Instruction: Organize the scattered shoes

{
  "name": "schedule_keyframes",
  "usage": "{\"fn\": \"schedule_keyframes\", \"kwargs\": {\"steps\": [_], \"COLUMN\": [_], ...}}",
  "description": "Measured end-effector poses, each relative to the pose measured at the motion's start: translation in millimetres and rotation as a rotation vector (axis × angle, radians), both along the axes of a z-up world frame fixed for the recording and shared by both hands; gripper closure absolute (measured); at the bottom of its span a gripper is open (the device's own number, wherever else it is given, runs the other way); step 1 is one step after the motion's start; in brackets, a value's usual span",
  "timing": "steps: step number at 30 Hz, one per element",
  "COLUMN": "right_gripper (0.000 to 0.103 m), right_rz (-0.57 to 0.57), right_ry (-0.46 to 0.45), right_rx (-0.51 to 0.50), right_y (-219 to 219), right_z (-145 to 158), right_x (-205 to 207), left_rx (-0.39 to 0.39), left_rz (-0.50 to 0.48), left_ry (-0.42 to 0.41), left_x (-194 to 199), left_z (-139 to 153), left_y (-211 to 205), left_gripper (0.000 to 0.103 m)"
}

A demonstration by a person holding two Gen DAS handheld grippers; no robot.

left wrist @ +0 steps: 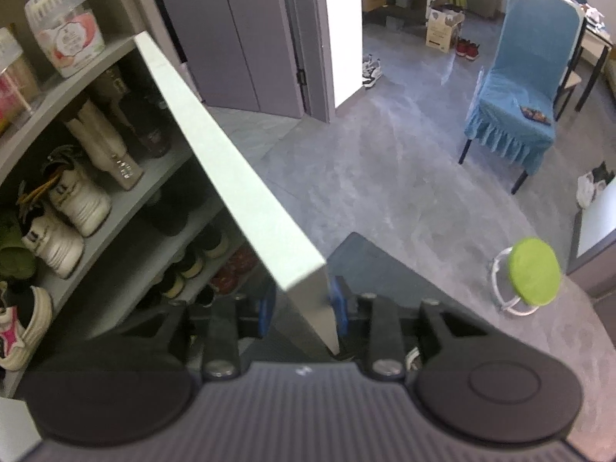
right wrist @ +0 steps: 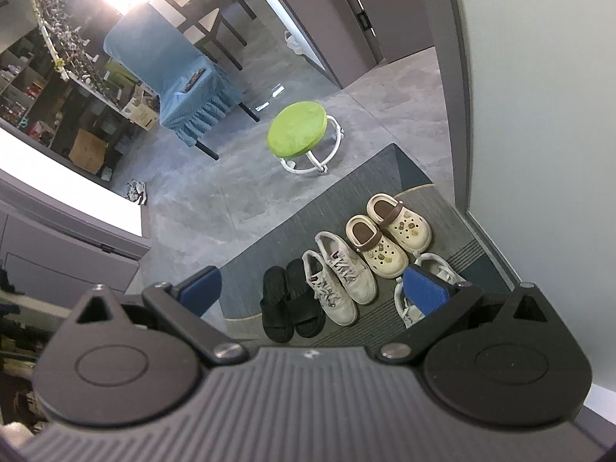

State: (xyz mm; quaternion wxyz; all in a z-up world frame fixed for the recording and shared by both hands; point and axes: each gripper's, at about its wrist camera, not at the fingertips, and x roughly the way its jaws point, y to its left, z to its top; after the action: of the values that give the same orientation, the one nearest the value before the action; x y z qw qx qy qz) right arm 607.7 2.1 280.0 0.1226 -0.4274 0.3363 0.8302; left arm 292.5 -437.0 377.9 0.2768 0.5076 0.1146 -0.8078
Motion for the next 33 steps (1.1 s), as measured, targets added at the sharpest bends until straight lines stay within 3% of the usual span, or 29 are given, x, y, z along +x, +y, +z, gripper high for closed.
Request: {"fn": "schedule_keyframes", "kwargs": {"steps": [10,13,16,21,24,28,30,33], "right_gripper": [0.000,0.000,0.000,0.000,0.000,0.000,0.000,0.000], "right_rz": [0.025,0.053,0.182,0.555,0.680,0.636,0.613,0.580], "right_ry": [-0.006,-0.004,0.013,-0.041,-0.058,-0.049,-0.044,-0.037], "right_rx": [0.099,0.133,0.165,0.301,0.339,0.339,0.340,0.340], "right_y": [-0.2,3.0,-8.2,-67.8,-109.3,-154.3,-176.7,-210.5], "right_z": [4.1,15.7,28.5,24.9,18.9,-79.7,-129.0,-202.9], "right_x": [16.3,11.0,-6.3,-19.0,-31.3,-59.8,-74.0,-95.4], "left_rx": [0.095,0.082,0.065,0.039,0.018,0.019,0.054,0.043], "left_rz": [0.016,-0.055,-0.108,-0.183,-0.164,-0.096,-0.012,0.094], "left_ry": [0.001,0.034,0.065,0.201,0.266,0.312,0.321,0.287], "left_x": [-31.3,-29.3,-20.6,34.6,75.3,116.5,140.8,160.2], "left_z": [8.0,13.2,21.8,45.6,45.5,25.0,-8.0,-65.3], "left_y": [-12.8,-13.6,-13.0,-28.0,-55.7,-100.3,-131.2,-159.5], "left_gripper": [0.063,0.056,0.054,0.051,0.037,0.025,0.020,0.015]}}
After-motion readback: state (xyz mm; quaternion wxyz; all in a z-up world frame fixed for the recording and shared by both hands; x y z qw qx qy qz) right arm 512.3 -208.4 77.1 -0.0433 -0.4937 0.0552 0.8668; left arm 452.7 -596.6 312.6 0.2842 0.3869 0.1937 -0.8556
